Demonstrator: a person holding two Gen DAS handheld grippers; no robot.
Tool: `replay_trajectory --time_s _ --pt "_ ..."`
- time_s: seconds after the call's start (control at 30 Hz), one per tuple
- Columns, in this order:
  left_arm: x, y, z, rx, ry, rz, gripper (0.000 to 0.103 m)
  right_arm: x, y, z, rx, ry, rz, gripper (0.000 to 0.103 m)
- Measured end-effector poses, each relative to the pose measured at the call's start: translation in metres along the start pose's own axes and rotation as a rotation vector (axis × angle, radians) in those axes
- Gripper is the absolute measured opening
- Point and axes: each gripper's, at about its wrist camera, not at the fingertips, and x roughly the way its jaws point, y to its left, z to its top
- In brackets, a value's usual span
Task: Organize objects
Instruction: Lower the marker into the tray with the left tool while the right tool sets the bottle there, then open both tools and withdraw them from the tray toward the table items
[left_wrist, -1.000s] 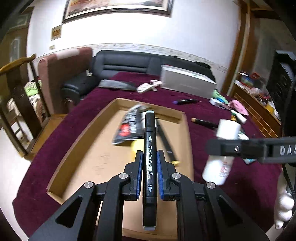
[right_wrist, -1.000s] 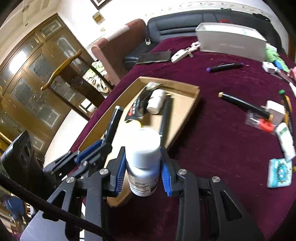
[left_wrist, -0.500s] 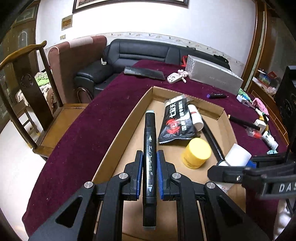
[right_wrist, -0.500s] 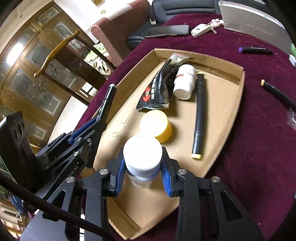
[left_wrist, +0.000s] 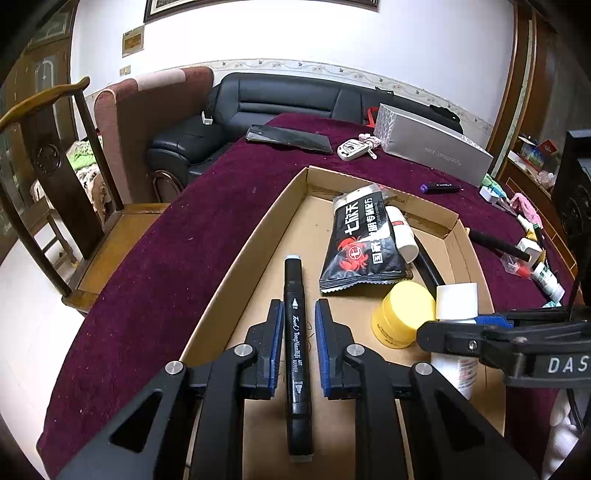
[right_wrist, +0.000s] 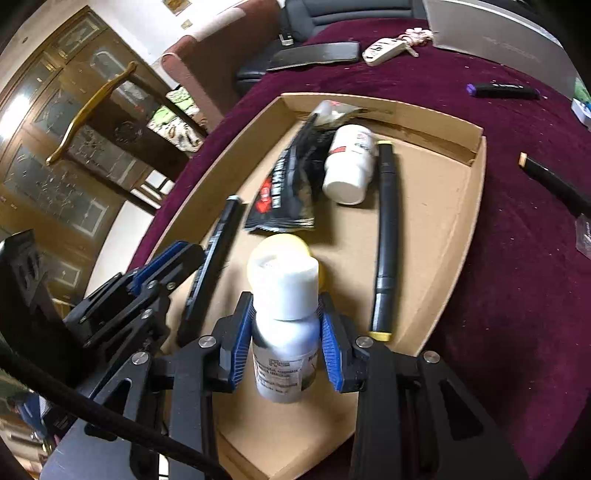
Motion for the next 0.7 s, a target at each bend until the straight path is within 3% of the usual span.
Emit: replay_trajectory --time_s 0.13,0.33,0.43,0.57,0.7 --pt "-0.008 -0.005 0.001 0.012 -0.031 0.014 0.035 -0.005 0.001 0.001 -0.008 -0.035 -0.061 0.042" --pt "-0.026 -0.015 0.003 0.016 -0.09 0.003 0.036 -0.025 0.005 0.002 -0.026 -0.12 -0.067 0.049" --pt "-0.029 -0.025 0.005 0.031 -0.107 0.0 0.044 -0.036 -0.001 0.0 0.006 -0.159 -0.059 0.049" --pt "-0.023 -0.041 0.003 0.079 -0.11 0.029 0.044 -0.051 -0.013 -0.005 0.054 -0.194 -0.054 0.049" --pt "-0.007 -0.052 0.0 0.11 -0.064 0.081 0.044 -0.066 -0.03 -0.015 0.104 -0.219 -0.053 0.049"
